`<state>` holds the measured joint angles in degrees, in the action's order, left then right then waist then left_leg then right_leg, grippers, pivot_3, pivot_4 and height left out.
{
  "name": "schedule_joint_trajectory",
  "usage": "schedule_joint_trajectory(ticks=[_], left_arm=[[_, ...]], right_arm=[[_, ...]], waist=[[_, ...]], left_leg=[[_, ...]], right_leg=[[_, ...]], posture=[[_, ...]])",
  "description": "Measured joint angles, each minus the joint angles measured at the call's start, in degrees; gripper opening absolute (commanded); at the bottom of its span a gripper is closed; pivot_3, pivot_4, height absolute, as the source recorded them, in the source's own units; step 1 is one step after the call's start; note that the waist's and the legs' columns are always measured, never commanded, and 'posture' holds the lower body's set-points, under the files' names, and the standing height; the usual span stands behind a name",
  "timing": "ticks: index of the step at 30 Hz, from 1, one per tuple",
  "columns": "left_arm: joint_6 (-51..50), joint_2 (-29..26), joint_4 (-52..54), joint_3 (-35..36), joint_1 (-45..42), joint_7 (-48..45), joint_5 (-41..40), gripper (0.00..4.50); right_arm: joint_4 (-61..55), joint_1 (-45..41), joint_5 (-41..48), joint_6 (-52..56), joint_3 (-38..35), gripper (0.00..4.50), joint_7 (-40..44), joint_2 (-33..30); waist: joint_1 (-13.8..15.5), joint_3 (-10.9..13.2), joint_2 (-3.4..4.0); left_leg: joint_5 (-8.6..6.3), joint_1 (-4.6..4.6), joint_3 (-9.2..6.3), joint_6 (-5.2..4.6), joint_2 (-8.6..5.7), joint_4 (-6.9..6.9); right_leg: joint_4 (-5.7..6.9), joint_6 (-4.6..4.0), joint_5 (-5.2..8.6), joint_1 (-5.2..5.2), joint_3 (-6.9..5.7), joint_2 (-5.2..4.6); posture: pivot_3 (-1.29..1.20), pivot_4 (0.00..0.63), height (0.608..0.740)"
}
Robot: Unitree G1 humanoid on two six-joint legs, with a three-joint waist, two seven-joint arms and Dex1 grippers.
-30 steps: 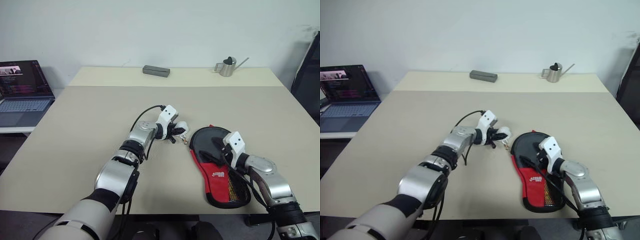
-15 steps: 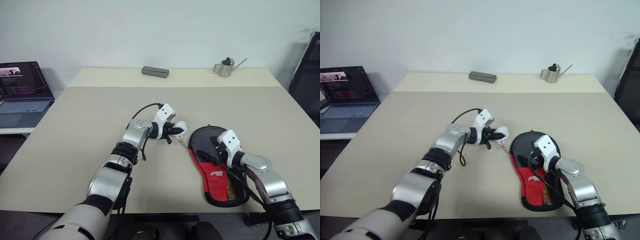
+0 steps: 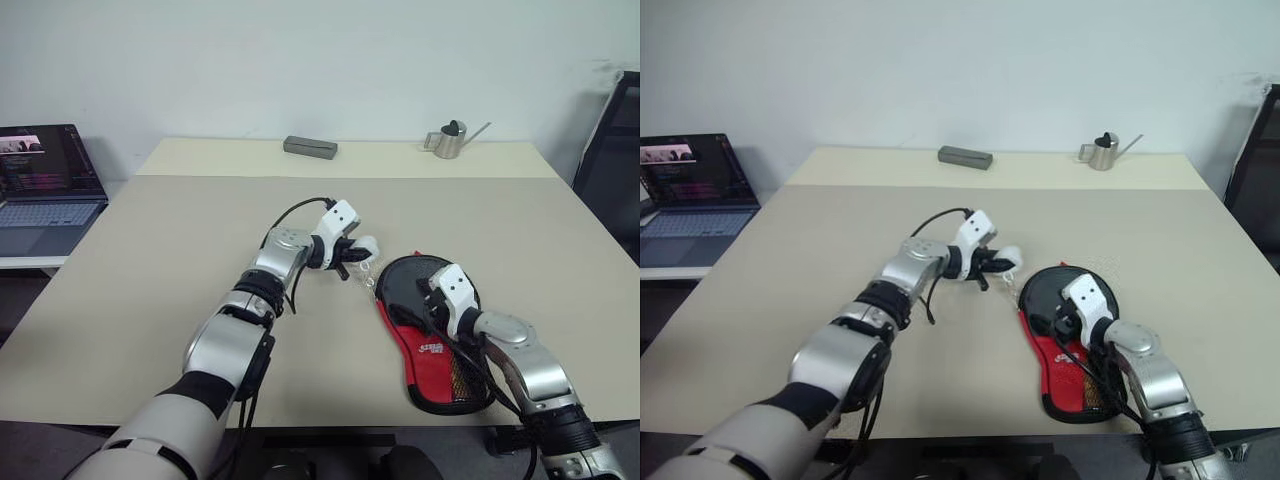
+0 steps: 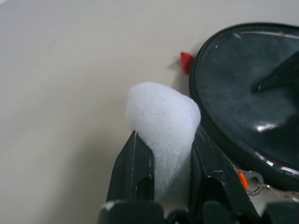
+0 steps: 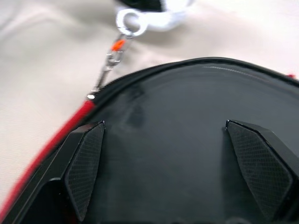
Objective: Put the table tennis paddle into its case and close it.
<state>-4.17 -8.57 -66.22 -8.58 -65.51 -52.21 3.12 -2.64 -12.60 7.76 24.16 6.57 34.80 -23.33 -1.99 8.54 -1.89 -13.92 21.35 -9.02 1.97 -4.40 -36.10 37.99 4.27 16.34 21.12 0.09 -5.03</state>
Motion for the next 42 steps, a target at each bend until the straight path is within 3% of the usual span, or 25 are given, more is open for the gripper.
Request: schedule_joint_trajectory(ticks=[6,18,29,42], left_arm=[[1.2,-0.1,-1.8,0.0,-1.3,-1.5,1.1,0.52],[3.3,-1.8,-5.1,-0.7,-1.8,-1.9,4.7,0.52],[3.9,0.0,-9.0,0.0,-3.8,5.5,6.0,0.52],[4.6,4.5,-12.3,0.6,-6.5,13.2,7.3,0.52]], right_arm=[[-0.1,0.9,0.2,0.9,-0.3,4.5,-1.4,1.9],[1.8,0.6,0.0,0.9,-0.5,4.5,-5.2,4.8],[-0.7,3.4,0.0,0.9,-0.5,4.5,-8.3,5.6],[-11.9,12.4,0.1,3.0,-0.7,4.5,-12.7,5.9]], waist=[[0.0,-0.2,-0.15],[0.0,-0.5,-0.56],[0.3,-0.6,-0.81],[0.6,-0.8,-0.87]], left_leg=[[-0.07,-0.58,-0.04,0.04,0.05,0.11],[-0.08,-0.91,-0.21,0.08,0.11,0.09],[-0.13,-0.89,-0.43,0.15,0.12,0.12],[-0.71,-0.6,-0.63,0.09,0.05,0.16]], right_leg=[[-0.09,0.01,0.03,-0.6,-0.04,0.04],[-0.14,0.02,0.04,-0.94,-0.15,0.09],[-0.38,0.02,0.08,-0.91,-0.41,0.07],[-1.02,0.27,0.32,-0.91,-0.66,0.06]], posture=[[0.0,0.15,0.74],[0.0,0.15,0.74],[0.0,0.15,0.74],[0.0,0.15,0.74]])
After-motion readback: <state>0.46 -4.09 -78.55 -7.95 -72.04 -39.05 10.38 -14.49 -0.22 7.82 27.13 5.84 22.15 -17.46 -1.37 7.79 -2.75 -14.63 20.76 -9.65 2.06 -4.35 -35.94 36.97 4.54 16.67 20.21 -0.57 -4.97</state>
